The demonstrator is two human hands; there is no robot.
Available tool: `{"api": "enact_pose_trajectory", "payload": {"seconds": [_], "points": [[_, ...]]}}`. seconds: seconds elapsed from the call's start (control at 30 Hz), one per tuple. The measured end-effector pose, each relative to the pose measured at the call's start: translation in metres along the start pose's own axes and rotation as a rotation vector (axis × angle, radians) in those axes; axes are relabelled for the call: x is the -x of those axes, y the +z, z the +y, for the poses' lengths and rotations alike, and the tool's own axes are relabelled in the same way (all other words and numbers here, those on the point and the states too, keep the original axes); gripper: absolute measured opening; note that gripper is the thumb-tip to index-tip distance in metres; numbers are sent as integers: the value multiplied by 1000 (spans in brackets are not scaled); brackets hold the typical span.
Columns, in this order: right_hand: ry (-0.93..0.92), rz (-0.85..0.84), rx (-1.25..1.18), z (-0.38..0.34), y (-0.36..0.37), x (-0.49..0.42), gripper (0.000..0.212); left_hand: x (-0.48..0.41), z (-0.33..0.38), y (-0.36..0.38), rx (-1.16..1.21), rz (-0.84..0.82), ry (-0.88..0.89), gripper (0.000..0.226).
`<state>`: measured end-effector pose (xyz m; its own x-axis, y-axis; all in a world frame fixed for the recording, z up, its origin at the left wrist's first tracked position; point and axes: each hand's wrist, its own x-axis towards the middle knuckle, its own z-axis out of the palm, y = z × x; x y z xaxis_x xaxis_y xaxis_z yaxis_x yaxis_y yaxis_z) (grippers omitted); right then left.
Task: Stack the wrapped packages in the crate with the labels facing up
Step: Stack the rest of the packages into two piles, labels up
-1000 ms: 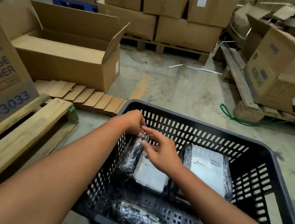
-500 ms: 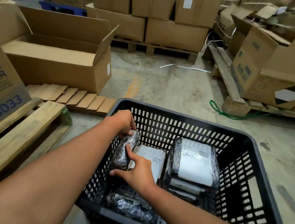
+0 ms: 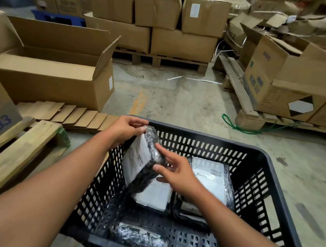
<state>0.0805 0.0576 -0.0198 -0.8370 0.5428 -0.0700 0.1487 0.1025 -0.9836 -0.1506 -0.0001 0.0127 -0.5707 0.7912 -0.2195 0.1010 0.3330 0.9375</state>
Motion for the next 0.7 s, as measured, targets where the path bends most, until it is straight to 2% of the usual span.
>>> {"api": "enact_pose_trajectory", "payload": {"seconds": [0.17, 0.27, 0.4, 0.5, 0.57, 0.63, 0.7], "points": [[16, 115, -191, -20, -55, -4, 42, 18, 2, -10, 194, -99, 82, 47], [34, 178, -193, -20, -76, -9, 37, 25, -2, 0, 185, -127, 112, 59], [88, 274, -173, -11, -79, -20, 38, 27, 5, 11, 106, -116, 106, 62], [126, 290, 108, -4, -65, -30, 36, 31, 6, 24, -211, -147, 78, 74], [129, 237, 373, -1, -49, -34, 43, 34, -6, 35, -370, -180, 69, 83], [173, 145, 582, 4, -31, -35, 60, 36, -25, 43, -404, -198, 33, 87], [228, 79, 708, 9, -15, -34, 67, 36, -44, 45, -404, -210, 4, 84]]}}
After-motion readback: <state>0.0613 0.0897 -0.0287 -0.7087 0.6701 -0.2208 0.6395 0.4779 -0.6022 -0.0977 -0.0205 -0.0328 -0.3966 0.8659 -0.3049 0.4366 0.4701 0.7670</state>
